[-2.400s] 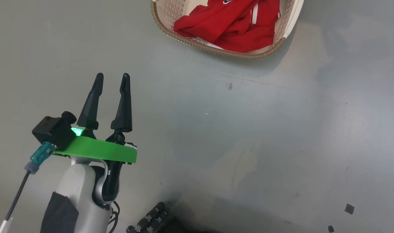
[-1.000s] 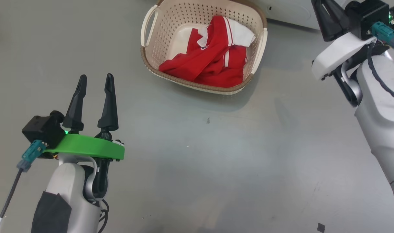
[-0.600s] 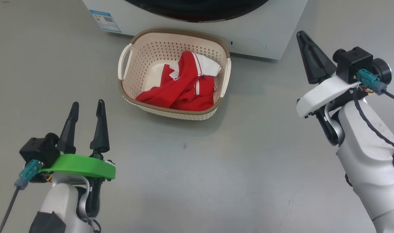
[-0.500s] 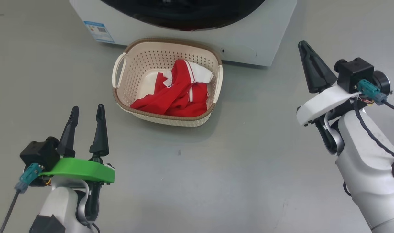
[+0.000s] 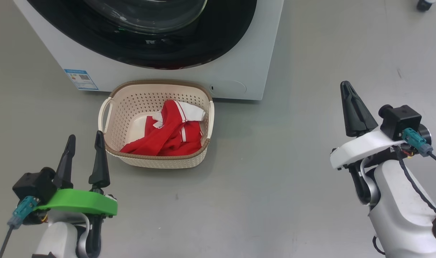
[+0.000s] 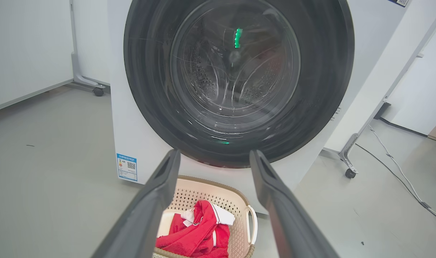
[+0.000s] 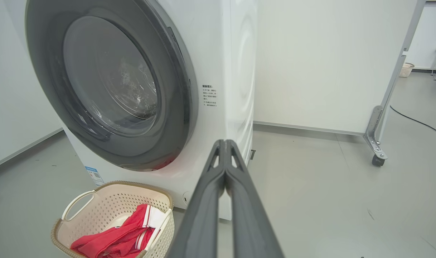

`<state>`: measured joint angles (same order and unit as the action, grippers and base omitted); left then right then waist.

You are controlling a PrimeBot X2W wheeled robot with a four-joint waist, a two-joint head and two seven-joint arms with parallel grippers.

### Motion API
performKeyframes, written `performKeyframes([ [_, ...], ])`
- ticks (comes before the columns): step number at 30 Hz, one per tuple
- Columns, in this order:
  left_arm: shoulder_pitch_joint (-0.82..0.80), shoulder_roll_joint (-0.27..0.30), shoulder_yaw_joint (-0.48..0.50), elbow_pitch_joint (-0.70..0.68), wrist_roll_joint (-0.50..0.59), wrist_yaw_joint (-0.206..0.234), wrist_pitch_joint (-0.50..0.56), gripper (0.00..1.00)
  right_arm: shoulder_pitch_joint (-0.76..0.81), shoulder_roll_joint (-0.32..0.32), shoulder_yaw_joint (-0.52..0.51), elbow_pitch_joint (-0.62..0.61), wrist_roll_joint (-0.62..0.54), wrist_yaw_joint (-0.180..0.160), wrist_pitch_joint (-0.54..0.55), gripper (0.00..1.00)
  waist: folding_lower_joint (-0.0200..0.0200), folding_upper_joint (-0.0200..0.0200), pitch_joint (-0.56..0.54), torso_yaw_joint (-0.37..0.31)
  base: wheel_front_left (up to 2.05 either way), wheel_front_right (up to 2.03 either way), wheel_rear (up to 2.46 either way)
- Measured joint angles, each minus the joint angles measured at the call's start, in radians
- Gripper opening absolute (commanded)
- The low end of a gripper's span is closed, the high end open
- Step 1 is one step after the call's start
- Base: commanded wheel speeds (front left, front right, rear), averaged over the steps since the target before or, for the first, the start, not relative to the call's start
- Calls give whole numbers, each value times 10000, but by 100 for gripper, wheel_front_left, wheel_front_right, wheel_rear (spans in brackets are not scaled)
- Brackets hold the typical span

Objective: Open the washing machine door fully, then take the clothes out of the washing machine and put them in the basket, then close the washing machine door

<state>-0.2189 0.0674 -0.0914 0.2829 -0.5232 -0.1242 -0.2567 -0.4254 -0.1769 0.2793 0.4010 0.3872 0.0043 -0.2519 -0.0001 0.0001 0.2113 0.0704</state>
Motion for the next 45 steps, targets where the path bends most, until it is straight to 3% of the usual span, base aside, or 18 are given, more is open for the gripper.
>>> performKeyframes([
  [15,252,-12,330,-176,238,0,0,100,1386,303,-738,-1127,-38,-265,-2,0,0,0,-339,-577,0,0,0],
  [16,256,-13,343,-174,249,0,0,100,1455,341,-761,-1172,-67,-263,0,40,0,0,-353,-589,0,0,0],
  [17,264,-15,362,-174,305,0,0,100,1515,391,-773,-1206,-119,-263,0,100,0,0,-374,-607,0,0,0],
  [45,555,-123,299,-75,1026,0,0,100,2503,688,-1152,-1848,-732,-230,0,100,0,0,-590,-719,0,0,0],
])
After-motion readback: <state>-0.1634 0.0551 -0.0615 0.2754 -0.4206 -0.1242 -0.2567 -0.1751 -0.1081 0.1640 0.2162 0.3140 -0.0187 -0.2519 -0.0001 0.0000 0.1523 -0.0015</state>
